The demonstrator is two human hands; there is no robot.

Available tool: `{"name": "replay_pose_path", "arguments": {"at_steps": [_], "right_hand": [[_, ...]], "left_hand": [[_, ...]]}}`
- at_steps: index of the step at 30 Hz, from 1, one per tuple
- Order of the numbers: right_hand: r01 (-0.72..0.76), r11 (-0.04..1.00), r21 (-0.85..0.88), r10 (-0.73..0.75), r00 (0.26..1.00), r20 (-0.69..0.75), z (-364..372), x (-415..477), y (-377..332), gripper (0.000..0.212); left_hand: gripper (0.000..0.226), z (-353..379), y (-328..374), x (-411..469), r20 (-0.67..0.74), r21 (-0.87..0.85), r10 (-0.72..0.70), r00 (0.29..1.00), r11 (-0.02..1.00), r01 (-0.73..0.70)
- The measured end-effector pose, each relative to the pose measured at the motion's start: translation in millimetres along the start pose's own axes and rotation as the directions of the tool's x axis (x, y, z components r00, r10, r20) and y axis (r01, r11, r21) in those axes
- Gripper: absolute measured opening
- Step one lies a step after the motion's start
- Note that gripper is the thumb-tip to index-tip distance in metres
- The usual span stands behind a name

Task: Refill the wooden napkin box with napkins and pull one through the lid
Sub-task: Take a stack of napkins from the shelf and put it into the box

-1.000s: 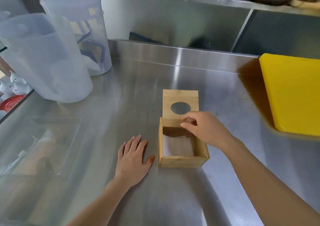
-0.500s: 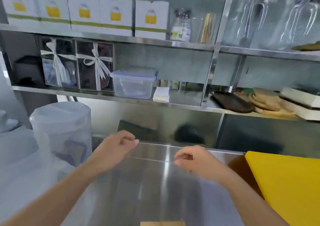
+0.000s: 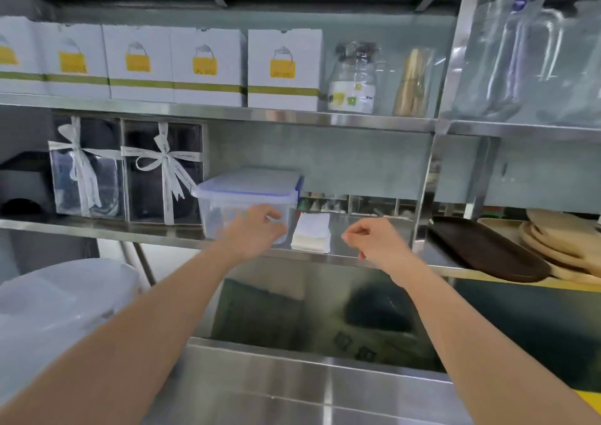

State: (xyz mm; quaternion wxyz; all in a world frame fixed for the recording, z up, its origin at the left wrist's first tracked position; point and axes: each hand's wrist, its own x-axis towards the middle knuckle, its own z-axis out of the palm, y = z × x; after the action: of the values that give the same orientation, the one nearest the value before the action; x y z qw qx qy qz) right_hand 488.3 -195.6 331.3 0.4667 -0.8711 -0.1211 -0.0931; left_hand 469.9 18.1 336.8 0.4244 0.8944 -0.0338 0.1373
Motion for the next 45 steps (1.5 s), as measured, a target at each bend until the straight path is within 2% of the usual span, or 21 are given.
{"name": "replay_pose_path", "arguments": {"at_steps": [3, 6, 9, 10, 12, 16, 18, 22, 26, 28, 29, 31, 33, 34, 36, 39, 42, 45], "right_hand": [[-0.091, 0.986, 0.143, 0.094, 0.995, -0.018, 25, 28, 24, 0.009], [-0.144, 0.962, 0.23, 0.154, 0.988, -0.023, 46, 49, 41, 0.043], [-0.179, 0.945, 0.274, 0.167, 0.984, 0.067, 64, 64, 56, 0.071], [-0.182, 0.952, 0.246, 0.167, 0.983, 0.081, 68, 67, 61, 0.077], [-0.168, 0.97, 0.176, 0.157, 0.985, 0.073, 75, 72, 67, 0.08], [-0.105, 0.988, 0.111, 0.102, 0.994, 0.029, 87, 74, 67, 0.07], [-0.113, 0.967, 0.23, 0.121, 0.992, -0.023, 92, 73, 65, 0.061], [-0.112, 0.9, 0.42, 0.207, 0.961, -0.186, 97, 69, 57, 0.029], [-0.115, 0.825, 0.553, 0.293, 0.924, -0.247, 98, 64, 55, 0.01], [-0.124, 0.788, 0.604, 0.333, 0.91, -0.248, 95, 61, 55, 0.007], [-0.127, 0.763, 0.634, 0.354, 0.903, -0.245, 92, 60, 54, 0.013], [-0.129, 0.677, 0.724, 0.392, 0.896, -0.207, 85, 53, 52, 0.016], [-0.154, 0.569, 0.808, 0.427, 0.895, -0.13, 78, 44, 52, 0.009], [-0.177, 0.529, 0.83, 0.431, 0.899, -0.083, 75, 38, 51, 0.01], [-0.222, 0.464, 0.857, 0.413, 0.911, 0.011, 69, 23, 51, 0.015], [-0.271, 0.415, 0.869, 0.395, 0.914, 0.096, 60, 2, 47, 0.023], [-0.28, 0.424, 0.861, 0.348, 0.928, 0.131, 47, -20, 41, 0.026], [-0.279, 0.482, 0.831, 0.248, 0.953, 0.176, 30, -43, 31, 0.028]], "left_hand": [[0.039, 34, -20, 28, 0.057, 0.008, 0.012, 0.998, 1.0, -0.012], [0.05, 65, -39, 50, 0.083, 0.016, 0.049, 0.995, 0.999, -0.051], [0.07, 89, -56, 63, 0.126, 0.191, 0.064, 0.99, 0.978, -0.087], [0.074, 95, -61, 64, 0.156, 0.219, 0.05, 0.986, 0.972, -0.084], [0.077, 104, -67, 63, 0.199, 0.143, 0.043, 0.979, 0.987, -0.073], [0.072, 113, -65, 60, 0.144, -0.101, 0.031, 0.989, 0.995, -0.016], [0.068, 116, -60, 60, 0.127, -0.236, 0.003, 0.992, 0.971, 0.027], [0.059, 113, -50, 51, 0.125, -0.485, -0.088, 0.988, 0.864, 0.138], [0.045, 110, -44, 37, 0.114, -0.591, -0.133, 0.984, 0.788, 0.175], [0.034, 106, -43, 31, 0.112, -0.682, -0.175, 0.978, 0.702, 0.204], [0.028, 103, -44, 29, 0.122, -0.765, -0.2, 0.972, 0.605, 0.22], [0.024, 97, -49, 24, 0.176, -0.897, -0.278, 0.944, 0.349, 0.27], [0.045, 90, -57, 19, 0.298, -0.915, -0.358, 0.885, 0.157, 0.372], [0.058, 88, -60, 16, 0.372, -0.893, -0.361, 0.855, 0.109, 0.436], [0.075, 85, -62, 9, 0.478, -0.844, -0.308, 0.823, 0.1, 0.527], [0.072, 77, -60, 1, 0.513, -0.811, -0.303, 0.803, 0.136, 0.569], [0.071, 63, -54, -11, 0.52, -0.78, -0.349, 0.779, 0.176, 0.6], [0.07, 45, -43, -33, 0.547, -0.731, -0.345, 0.763, 0.247, 0.636]]}}
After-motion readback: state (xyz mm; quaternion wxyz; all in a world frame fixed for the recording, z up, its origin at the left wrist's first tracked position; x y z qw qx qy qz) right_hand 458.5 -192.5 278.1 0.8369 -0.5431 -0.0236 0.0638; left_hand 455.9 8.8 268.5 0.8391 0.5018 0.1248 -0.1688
